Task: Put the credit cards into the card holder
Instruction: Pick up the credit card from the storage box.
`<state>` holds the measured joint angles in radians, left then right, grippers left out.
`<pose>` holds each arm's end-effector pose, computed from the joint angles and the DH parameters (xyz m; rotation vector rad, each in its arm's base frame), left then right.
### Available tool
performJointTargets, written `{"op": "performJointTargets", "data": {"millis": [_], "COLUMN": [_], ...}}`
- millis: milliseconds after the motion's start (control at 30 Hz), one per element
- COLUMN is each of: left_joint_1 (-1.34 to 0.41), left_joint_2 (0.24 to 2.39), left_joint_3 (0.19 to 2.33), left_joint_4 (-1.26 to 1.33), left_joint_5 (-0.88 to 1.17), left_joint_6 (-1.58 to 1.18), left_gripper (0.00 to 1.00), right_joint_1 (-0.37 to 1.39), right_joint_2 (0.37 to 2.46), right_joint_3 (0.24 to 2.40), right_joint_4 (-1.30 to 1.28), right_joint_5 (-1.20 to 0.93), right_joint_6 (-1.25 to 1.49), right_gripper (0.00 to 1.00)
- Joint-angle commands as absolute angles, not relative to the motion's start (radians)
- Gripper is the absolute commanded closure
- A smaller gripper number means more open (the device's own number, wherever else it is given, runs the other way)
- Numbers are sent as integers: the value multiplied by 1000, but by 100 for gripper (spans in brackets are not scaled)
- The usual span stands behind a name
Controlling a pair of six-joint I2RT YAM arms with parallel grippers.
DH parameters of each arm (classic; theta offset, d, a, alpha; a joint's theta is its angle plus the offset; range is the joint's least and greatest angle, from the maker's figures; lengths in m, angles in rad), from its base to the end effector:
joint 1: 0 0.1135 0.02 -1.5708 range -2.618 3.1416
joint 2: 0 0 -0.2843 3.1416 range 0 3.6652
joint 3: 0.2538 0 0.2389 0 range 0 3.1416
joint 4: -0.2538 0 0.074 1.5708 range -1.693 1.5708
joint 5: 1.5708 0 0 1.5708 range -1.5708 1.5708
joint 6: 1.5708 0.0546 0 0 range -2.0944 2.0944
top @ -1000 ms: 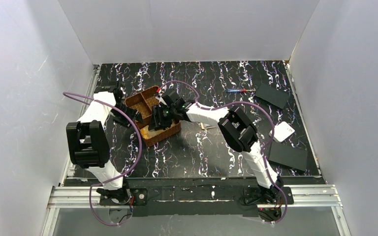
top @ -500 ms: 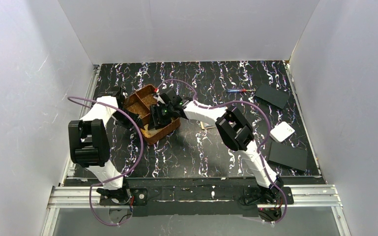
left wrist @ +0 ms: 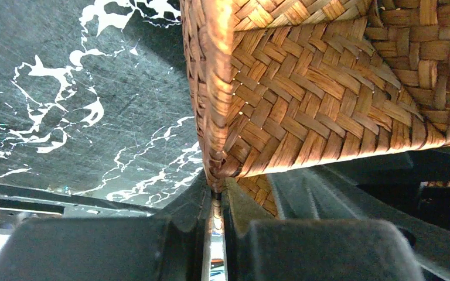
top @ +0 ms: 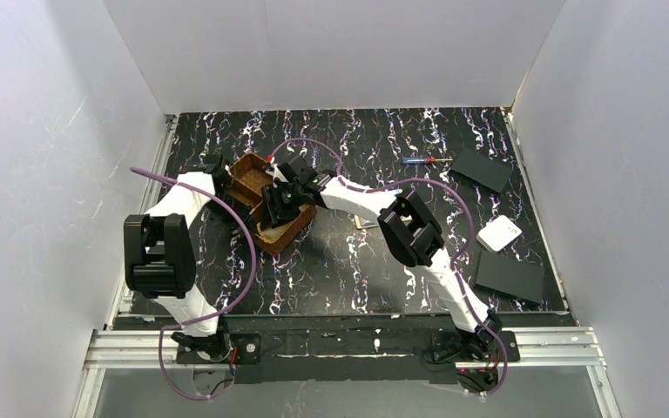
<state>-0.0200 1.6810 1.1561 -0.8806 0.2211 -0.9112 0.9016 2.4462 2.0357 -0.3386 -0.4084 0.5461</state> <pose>0.3021 -0.0180 0.2066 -1.2956 2.7780 -0.4180 0.3336 0.4567 0.1738 -0.6775 2.4700 1.1317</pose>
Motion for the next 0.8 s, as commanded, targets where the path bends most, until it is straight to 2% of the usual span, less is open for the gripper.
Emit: {"op": "performJointTargets", "data": {"millis": [0,200,433,767], "left_joint_1": [-38,-38,-41,-40], "left_joint_2": [1663,1641,1614,1590], "left_joint_3": [1115,1093,1029,1002], "left_joint_4": [-835,-813,-755,-724], "left_joint_5": [171,144,151,161], "left_joint_6": [-819,-780,-745,-749], "left_gripper": [100,100,100,100], "right_joint_1": [923,932,925,930], "right_joint_2": [2441,2432,2368,2326], "right_joint_3": [1967,1935,1833,1740], "right_joint_4": [-304,-269,51,190], "right_joint_5": [-487,-577,-714,-739], "right_joint_6": [545,570,848,953], "right_gripper": [47,55,65,69]}}
